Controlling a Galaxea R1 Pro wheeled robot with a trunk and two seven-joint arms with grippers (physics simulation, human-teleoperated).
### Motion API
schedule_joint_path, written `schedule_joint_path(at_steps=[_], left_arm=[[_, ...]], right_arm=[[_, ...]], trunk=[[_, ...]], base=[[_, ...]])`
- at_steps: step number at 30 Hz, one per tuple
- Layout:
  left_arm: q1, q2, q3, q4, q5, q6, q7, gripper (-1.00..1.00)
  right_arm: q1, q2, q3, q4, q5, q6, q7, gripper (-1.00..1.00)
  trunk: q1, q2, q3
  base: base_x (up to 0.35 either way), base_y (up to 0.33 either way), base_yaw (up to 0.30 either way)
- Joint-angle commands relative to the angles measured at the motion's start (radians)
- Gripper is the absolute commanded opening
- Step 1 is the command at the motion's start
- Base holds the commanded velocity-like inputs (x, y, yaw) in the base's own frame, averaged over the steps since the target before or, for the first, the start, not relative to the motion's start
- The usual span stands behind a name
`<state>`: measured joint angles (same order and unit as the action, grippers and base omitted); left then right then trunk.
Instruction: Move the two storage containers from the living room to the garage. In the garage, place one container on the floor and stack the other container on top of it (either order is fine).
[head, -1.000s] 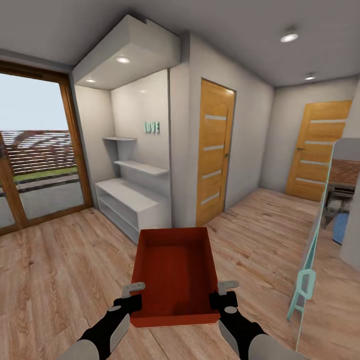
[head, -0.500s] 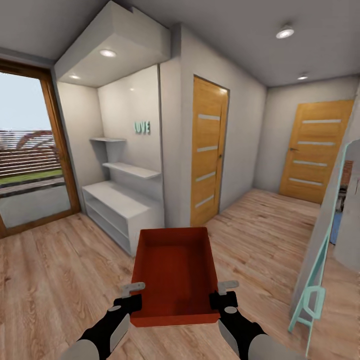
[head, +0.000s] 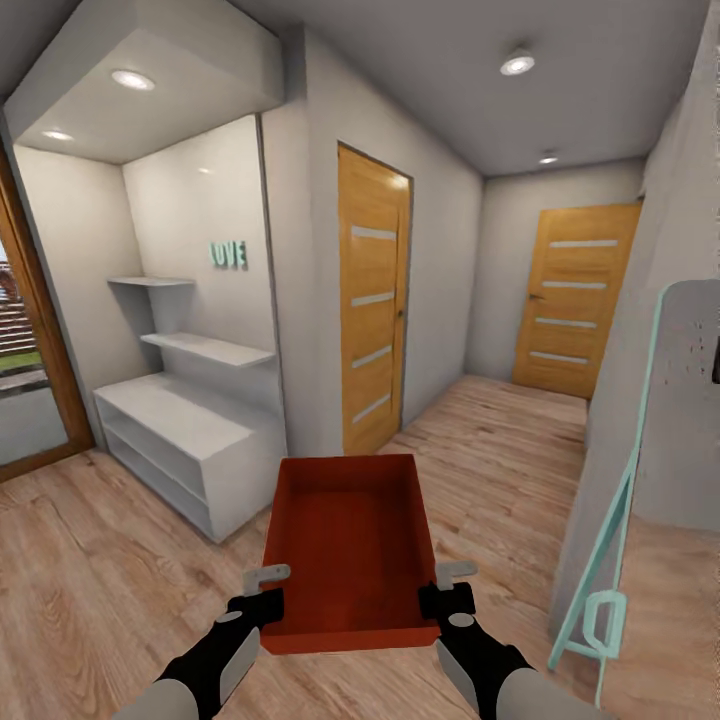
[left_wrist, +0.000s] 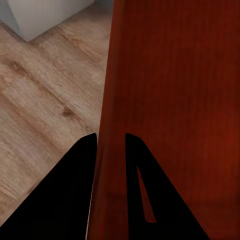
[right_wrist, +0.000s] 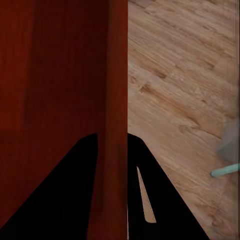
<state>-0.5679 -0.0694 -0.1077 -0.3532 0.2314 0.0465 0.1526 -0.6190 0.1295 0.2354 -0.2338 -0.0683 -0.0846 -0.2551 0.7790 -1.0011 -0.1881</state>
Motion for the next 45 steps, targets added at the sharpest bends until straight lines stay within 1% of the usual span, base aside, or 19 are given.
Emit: schedule_joint_path(at_steps=[1,23,32,36,45], left_arm=[[0.0,0.046,-0.004,0.01,0.008,0.006,0.054,-1.0],[0.0,0.046,-0.004,0.008,0.008,0.005,0.054,-1.0],[0.0,0.047,-0.004,0.007,0.008,0.005,0.054,-1.0],[0.0,0.046,-0.004,0.006,0.009,0.005,0.054,-1.0],[0.0,0.047,-0.003,0.005,0.009,0.004,0.053,-1.0]], right_arm=[[-0.002,-0.001,-0.019,-0.002,0.011,-0.012,-0.007,-1.0],[-0.002,-0.001,-0.019,-0.002,0.011,-0.012,-0.007,-1.0],[-0.002,-0.001,-0.019,-0.002,0.01,-0.012,-0.007,-1.0],[-0.002,-0.001,-0.019,-0.002,0.01,-0.012,-0.007,-1.0],[-0.002,-0.001,-0.019,-0.002,0.01,-0.012,-0.007,-1.0]], trunk=[[0.001,-0.001,-0.001],[0.001,-0.001,-0.001],[0.001,-0.001,-0.001],[0.001,-0.001,-0.001],[0.001,-0.001,-0.001]], base=[[0.324,0.0,-0.159],[0.324,0.001,-0.011],[0.324,0.099,-0.005],[0.324,0.132,-0.161],[0.324,0.14,-0.27]])
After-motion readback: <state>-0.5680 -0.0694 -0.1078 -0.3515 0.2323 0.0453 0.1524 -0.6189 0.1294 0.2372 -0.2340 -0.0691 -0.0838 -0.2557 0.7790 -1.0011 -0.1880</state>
